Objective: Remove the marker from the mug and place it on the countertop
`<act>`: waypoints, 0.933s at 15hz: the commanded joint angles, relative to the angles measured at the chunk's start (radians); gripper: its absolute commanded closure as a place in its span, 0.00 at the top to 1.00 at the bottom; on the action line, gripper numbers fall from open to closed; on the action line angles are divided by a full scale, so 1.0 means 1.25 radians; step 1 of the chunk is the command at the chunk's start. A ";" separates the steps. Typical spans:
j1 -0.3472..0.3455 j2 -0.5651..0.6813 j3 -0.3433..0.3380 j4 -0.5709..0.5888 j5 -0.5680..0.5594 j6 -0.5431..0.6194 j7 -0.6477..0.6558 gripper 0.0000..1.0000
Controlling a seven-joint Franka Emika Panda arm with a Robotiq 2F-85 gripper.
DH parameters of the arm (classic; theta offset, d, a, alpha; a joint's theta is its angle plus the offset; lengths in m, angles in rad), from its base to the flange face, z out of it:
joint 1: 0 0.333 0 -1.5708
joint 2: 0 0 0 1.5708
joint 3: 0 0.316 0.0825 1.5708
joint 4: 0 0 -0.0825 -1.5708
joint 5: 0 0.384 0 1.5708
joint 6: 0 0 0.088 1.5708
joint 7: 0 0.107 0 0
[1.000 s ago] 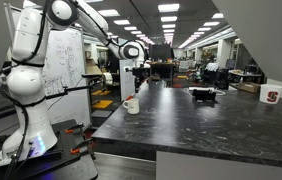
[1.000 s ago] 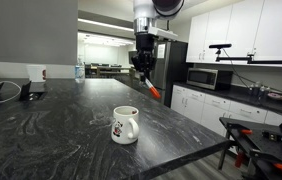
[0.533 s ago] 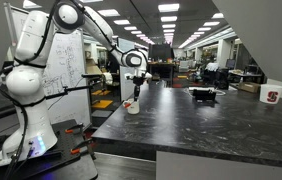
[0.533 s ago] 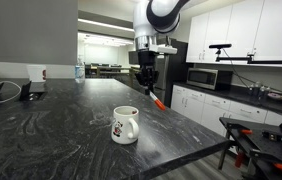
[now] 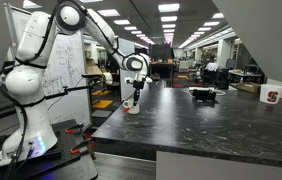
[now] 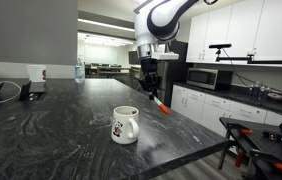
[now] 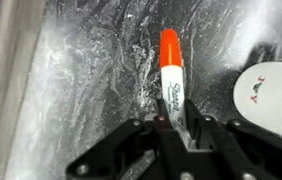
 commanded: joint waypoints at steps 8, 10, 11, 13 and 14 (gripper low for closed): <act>0.004 0.003 -0.010 -0.003 -0.022 -0.079 -0.044 0.49; 0.005 0.002 -0.010 -0.004 -0.038 -0.086 -0.064 0.63; 0.005 -0.001 -0.009 -0.005 -0.046 -0.087 -0.077 0.72; 0.015 -0.010 -0.012 -0.007 -0.064 -0.085 -0.052 0.87; 0.019 -0.019 -0.011 -0.012 -0.066 -0.073 -0.046 0.93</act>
